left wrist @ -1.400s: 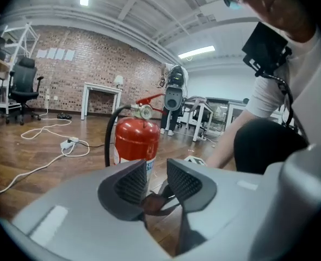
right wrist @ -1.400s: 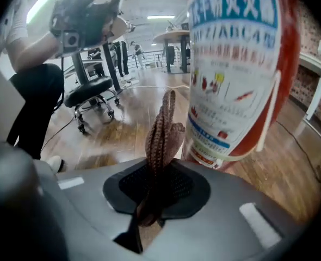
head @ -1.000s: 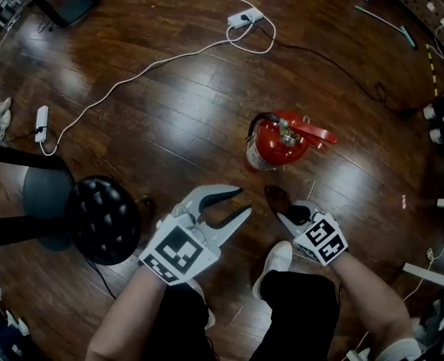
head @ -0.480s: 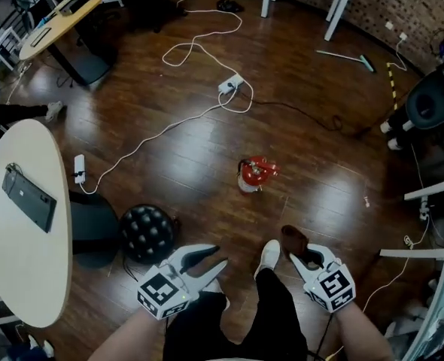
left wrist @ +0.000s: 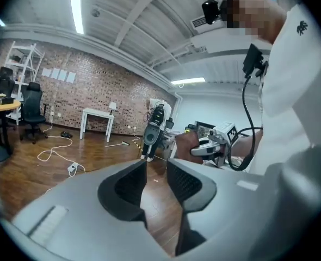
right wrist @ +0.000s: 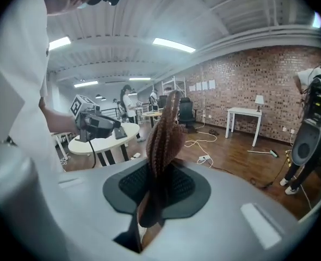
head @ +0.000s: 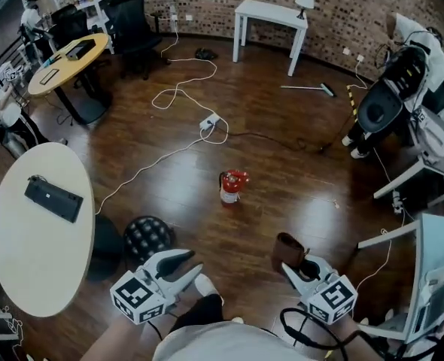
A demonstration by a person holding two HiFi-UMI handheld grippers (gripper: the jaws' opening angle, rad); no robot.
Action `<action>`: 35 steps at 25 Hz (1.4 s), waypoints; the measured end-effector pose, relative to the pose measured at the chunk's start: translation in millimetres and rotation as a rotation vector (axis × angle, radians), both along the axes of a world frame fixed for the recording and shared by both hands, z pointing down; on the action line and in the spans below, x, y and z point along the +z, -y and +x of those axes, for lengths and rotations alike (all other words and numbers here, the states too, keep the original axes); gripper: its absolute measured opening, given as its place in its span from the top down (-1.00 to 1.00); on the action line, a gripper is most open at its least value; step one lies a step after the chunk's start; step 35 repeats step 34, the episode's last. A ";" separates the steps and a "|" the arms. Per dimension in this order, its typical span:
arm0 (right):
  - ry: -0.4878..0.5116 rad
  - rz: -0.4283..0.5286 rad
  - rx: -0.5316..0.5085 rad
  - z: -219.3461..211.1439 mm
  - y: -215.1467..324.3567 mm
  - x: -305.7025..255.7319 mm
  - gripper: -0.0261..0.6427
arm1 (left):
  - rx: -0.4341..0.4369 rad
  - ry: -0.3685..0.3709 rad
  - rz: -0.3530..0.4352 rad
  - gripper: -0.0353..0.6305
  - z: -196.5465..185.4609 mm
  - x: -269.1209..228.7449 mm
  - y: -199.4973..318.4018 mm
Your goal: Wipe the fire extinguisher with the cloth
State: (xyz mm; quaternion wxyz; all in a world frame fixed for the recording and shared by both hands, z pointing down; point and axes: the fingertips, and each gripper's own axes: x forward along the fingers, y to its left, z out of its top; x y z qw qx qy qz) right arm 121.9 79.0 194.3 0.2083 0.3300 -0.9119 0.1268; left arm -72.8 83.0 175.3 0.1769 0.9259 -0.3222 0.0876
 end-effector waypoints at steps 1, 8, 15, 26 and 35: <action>0.012 0.019 0.000 1.8 -9.8 -8.9 0.76 | -0.014 -0.006 0.021 0.55 3.4 -9.5 -11.1; 0.062 0.083 0.008 25.3 -94.9 -43.3 0.76 | 0.052 0.000 0.064 0.55 57.4 -34.0 -106.1; 0.070 0.076 0.002 36.4 -154.8 -52.1 0.76 | 0.153 0.019 0.023 0.55 90.4 -34.4 -163.6; 0.057 0.114 0.039 23.5 -151.6 -68.1 0.76 | 0.229 -0.007 0.042 0.55 91.4 -46.4 -158.2; 0.035 0.154 0.018 3.2 -137.0 -81.0 0.76 | 0.193 -0.013 0.058 0.55 65.0 -51.2 -143.8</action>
